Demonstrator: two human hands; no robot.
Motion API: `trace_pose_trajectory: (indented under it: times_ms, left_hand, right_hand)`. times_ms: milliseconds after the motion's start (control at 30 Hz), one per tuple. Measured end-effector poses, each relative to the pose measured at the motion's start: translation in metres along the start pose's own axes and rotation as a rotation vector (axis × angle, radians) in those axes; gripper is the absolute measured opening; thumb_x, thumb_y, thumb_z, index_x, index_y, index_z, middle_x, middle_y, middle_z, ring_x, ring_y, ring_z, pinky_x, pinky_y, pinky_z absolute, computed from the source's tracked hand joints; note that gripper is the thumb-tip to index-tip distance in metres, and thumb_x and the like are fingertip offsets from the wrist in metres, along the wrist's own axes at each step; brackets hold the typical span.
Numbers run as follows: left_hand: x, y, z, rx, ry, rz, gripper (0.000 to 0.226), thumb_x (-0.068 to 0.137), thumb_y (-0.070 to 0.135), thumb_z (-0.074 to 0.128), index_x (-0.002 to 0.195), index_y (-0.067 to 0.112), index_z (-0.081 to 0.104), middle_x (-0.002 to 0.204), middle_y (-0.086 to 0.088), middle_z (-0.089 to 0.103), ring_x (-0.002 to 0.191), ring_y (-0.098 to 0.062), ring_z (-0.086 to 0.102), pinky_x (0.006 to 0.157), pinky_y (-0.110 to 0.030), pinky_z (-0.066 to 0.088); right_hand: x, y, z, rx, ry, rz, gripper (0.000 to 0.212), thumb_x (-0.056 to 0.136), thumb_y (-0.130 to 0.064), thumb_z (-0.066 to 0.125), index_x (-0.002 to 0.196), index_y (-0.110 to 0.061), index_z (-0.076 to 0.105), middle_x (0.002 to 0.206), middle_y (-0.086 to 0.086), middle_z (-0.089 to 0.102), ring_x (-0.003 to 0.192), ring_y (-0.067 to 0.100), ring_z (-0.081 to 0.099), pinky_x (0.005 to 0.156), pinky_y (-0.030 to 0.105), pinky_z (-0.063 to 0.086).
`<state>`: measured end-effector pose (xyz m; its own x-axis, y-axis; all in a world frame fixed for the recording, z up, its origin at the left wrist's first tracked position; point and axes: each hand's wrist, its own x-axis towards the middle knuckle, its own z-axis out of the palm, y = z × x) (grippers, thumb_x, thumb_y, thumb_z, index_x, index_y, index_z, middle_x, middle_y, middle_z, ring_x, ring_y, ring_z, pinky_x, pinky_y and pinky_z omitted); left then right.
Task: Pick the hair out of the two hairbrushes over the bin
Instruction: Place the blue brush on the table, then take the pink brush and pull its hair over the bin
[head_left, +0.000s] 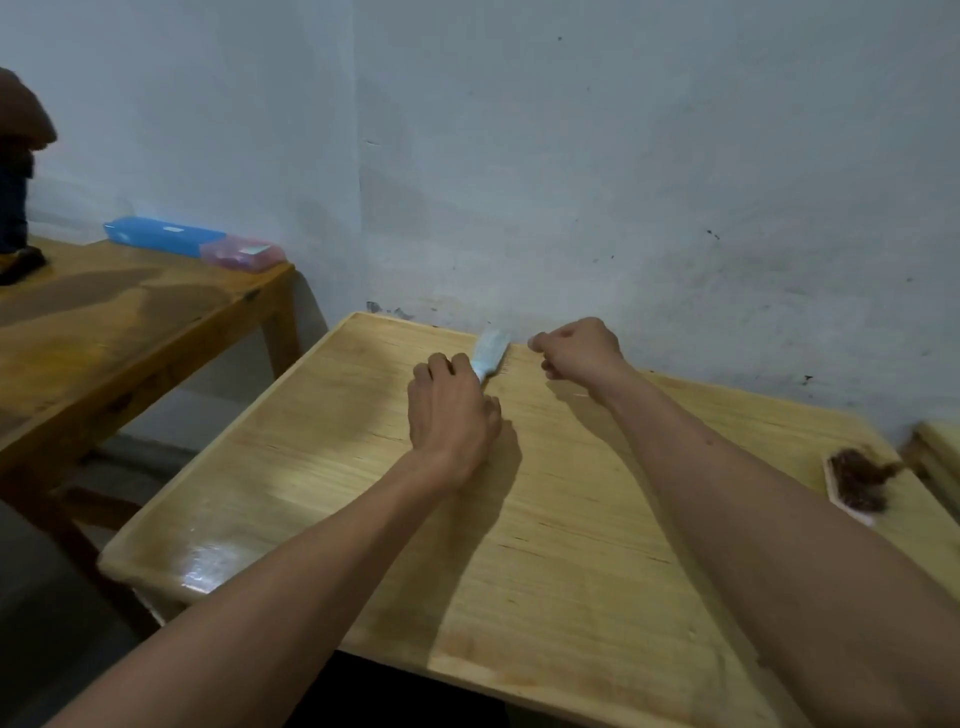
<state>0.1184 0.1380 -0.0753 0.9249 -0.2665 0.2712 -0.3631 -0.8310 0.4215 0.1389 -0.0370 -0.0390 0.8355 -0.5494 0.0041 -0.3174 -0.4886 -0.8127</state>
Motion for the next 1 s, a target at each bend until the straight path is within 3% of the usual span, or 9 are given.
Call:
trace_pose_trajectory:
  times_ms: [200,267,367,467,567,667,800,933,1000]
  left_hand:
    - [-0.036,0.087,0.015,-0.131,-0.181,0.15,0.049,0.1,0.043,0.054,0.129,0.005,0.06,0.132,-0.019,0.062,0.123,-0.038,0.051,0.099,-0.046,0.043]
    - [-0.057,0.125,0.024,-0.153,-0.293,0.218,0.055,0.099,0.05,0.053,0.126,0.003,0.063,0.13,-0.02,0.065,0.122,-0.039,0.054,0.097,-0.045,0.046]
    - [-0.093,0.179,0.039,-0.175,-0.43,0.314,0.063,0.098,0.058,0.05,0.125,0.003,0.063,0.127,-0.02,0.065,0.118,-0.039,0.058,0.09,-0.044,0.048]
    - [-0.124,0.223,0.051,-0.194,-0.523,0.371,0.064,0.098,0.061,0.05,0.122,0.004,0.064,0.123,-0.019,0.066,0.114,-0.037,0.062,0.081,-0.04,0.046]
    - [-0.15,0.255,0.063,-0.192,-0.589,0.408,0.06,0.101,0.047,0.053,0.147,0.008,0.048,0.132,-0.021,0.06,0.119,-0.038,0.059,0.086,-0.041,0.045]
    - [-0.158,0.266,0.075,-0.188,-0.611,0.447,0.069,0.102,0.024,0.051,0.163,0.023,0.02,0.129,-0.019,0.06,0.115,-0.036,0.058,0.076,-0.038,0.04]
    - [-0.156,0.26,0.061,-0.348,-0.684,0.28,0.054,0.102,0.02,0.052,0.152,0.008,0.037,0.128,-0.02,0.06,0.114,-0.036,0.061,0.086,-0.043,0.053]
    - [-0.14,0.241,0.048,-0.538,-0.788,0.042,0.045,0.093,0.018,0.064,0.133,0.003,0.05,0.098,-0.01,0.06,0.08,-0.02,0.061,0.061,-0.031,0.048]
    - [-0.132,0.224,0.042,-0.623,-0.802,-0.022,0.041,0.088,0.014,0.066,0.124,0.001,0.054,0.093,-0.011,0.065,0.076,-0.021,0.064,0.063,-0.033,0.051]
  right_hand:
    - [-0.018,0.021,-0.114,-0.343,0.11,-0.068,0.033,0.082,-0.031,0.071,0.096,-0.002,0.079,0.099,0.013,0.077,0.091,0.032,0.072,0.086,0.041,0.059]
    - [-0.026,0.041,-0.154,-0.5,0.126,-0.006,0.037,0.08,-0.035,0.07,0.093,-0.002,0.077,0.096,0.014,0.077,0.086,0.032,0.071,0.081,0.044,0.061]
    - [-0.049,0.083,-0.206,-0.653,0.157,0.139,0.036,0.079,-0.041,0.067,0.075,-0.005,0.065,0.082,0.013,0.068,0.073,0.031,0.065,0.059,0.032,0.05]
    - [-0.073,0.122,-0.234,-0.689,0.206,0.261,0.046,0.08,-0.052,0.067,0.083,-0.006,0.06,0.088,0.013,0.063,0.09,0.035,0.067,0.066,0.033,0.046]
    - [-0.094,0.153,-0.237,-0.592,0.105,0.375,0.041,0.086,-0.045,0.069,0.079,-0.005,0.061,0.085,0.012,0.063,0.088,0.031,0.066,0.073,0.038,0.052]
    - [-0.101,0.175,-0.239,-0.356,0.177,0.372,0.031,0.079,-0.028,0.076,0.061,-0.008,0.06,0.075,0.015,0.07,0.084,0.034,0.072,0.078,0.046,0.061]
    - [-0.107,0.173,-0.239,-0.12,0.211,0.352,0.023,0.07,-0.023,0.079,0.065,-0.008,0.062,0.072,0.012,0.065,0.087,0.033,0.072,0.078,0.053,0.062]
    - [-0.112,0.141,-0.234,0.041,0.173,0.261,0.037,0.066,-0.024,0.078,0.09,0.0,0.065,0.096,0.021,0.07,0.088,0.031,0.073,0.075,0.055,0.062]
    - [-0.117,0.114,-0.227,0.056,0.097,0.185,0.047,0.067,-0.023,0.079,0.103,0.002,0.065,0.101,0.023,0.071,0.086,0.031,0.074,0.073,0.053,0.063]
